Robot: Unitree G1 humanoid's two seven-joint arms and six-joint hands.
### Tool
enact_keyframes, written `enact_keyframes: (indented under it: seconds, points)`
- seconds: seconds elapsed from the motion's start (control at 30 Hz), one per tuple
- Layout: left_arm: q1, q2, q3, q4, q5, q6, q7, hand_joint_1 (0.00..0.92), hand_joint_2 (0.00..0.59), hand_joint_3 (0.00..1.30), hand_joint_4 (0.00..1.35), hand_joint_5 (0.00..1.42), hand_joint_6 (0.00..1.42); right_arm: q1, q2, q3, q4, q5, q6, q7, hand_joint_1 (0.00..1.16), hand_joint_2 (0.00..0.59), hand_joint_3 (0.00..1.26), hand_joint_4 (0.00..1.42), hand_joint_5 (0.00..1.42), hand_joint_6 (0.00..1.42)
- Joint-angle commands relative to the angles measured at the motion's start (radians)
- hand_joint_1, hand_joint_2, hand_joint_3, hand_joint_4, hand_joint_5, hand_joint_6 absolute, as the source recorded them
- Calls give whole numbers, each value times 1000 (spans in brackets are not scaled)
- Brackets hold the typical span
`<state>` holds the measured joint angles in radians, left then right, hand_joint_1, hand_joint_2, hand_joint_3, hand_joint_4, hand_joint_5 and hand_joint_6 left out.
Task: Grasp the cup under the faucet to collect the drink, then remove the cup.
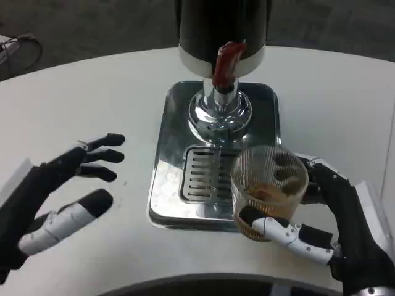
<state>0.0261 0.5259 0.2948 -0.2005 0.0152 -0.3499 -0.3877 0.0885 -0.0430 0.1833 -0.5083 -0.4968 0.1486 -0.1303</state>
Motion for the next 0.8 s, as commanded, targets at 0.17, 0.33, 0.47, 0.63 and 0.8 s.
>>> enact_keyframes:
  seconds: [0.17, 0.33, 0.47, 0.63, 0.8]
  points:
    - [74, -20, -67, -23, 119, -91, 43, 0, 38, 239, 170, 263, 245, 4, -4, -9, -70, 25, -23, 32, 859, 218, 692, 724, 790, 445]
    - [101, -16, -97, -27, 194, -134, 65, 0, 50, 211, 121, 197, 210, 3, 3, -11, -81, 29, -20, 43, 863, 212, 695, 724, 802, 445]
    - [118, -18, -119, -36, 241, -152, 80, 0, 60, 192, 82, 159, 185, 17, -1, -3, -90, 30, -29, 54, 865, 211, 705, 733, 804, 445]
    - [139, -14, -158, -67, 322, -152, 93, 0, 62, 160, 37, 110, 154, 41, -8, 9, -121, 32, -24, 80, 866, 211, 707, 734, 806, 445]
    - [157, -13, -175, -106, 394, -132, 102, 0, 63, 61, 0, 21, 83, 81, -24, 12, -164, 38, -41, 109, 866, 210, 707, 734, 814, 445]
